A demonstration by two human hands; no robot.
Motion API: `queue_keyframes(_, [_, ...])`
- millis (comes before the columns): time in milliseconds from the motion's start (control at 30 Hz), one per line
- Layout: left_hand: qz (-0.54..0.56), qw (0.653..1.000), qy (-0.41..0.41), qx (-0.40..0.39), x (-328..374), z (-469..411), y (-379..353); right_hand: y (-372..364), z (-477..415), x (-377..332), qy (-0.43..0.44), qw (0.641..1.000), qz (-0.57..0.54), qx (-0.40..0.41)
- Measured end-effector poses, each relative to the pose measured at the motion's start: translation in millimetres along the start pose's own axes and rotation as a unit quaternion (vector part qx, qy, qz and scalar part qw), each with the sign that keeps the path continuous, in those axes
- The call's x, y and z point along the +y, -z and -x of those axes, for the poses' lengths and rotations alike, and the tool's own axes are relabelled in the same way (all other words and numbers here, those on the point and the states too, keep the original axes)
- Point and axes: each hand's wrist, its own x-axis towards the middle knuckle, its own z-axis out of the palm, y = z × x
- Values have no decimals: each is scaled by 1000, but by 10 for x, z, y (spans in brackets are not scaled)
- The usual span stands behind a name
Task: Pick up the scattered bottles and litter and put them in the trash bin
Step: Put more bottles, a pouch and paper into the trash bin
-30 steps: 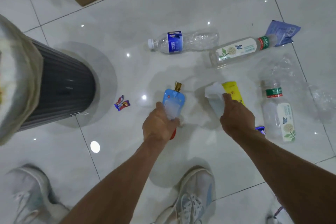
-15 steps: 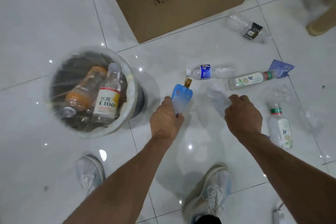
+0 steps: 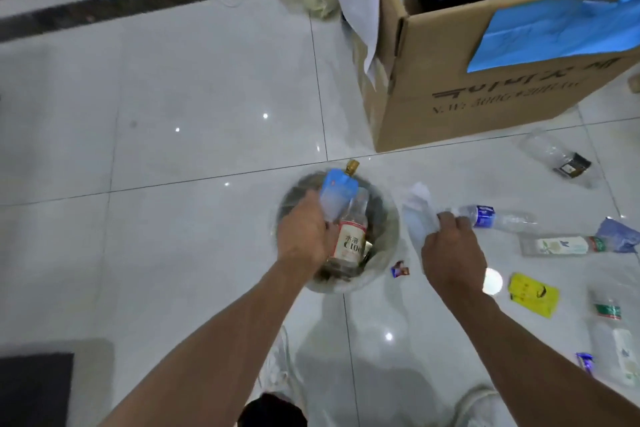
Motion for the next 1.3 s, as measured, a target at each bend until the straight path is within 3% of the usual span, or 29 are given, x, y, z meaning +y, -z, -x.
queue_keyframes(133, [10, 990, 138, -30, -520, -163, 194, -89, 5, -482, 38, 999, -22, 13])
queue_keyframes(267, [47, 978, 180, -93, -632, -102, 27, -240, 118, -642, 51, 998, 4, -19])
queue_keyframes(400, [102, 975, 173, -100, -497, 8, -264, -372, 249, -567, 48, 997, 15, -62])
queue_keyframes(700, [-44, 990, 102, -91, -368, -238, -233, -385, 116, -546, 19, 998, 33, -53])
queue_keyframes(1000, [-43, 997, 41, -48, -613, -193, -85, -414, -94, -861, 45, 995, 73, -49])
queue_keyframes(1167, [-7, 992, 92, -88, -715, -179, -63, -549, -168, -1064, 73, 979, 77, -172])
queue_keyframes(1300, [-3, 989, 106, -102, -724, -134, -67, -546, -58, -1019, 60, 985, 77, -143])
